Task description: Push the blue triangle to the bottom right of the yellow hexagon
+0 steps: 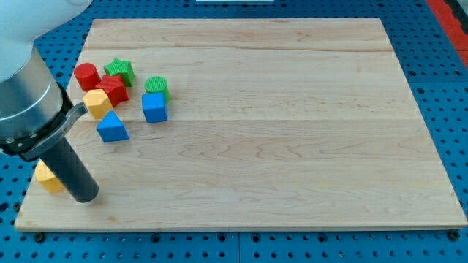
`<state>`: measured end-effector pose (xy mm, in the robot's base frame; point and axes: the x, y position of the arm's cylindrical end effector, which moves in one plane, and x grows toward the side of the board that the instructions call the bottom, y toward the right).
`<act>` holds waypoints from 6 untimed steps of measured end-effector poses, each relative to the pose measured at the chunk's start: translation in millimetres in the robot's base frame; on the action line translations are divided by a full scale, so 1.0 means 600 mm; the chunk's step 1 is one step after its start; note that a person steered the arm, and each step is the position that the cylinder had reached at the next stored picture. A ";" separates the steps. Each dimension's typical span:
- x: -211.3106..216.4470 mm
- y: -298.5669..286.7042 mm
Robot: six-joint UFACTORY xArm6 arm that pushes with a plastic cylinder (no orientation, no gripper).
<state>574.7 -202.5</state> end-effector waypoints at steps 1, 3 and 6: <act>0.000 0.000; 0.002 -0.001; -0.116 0.040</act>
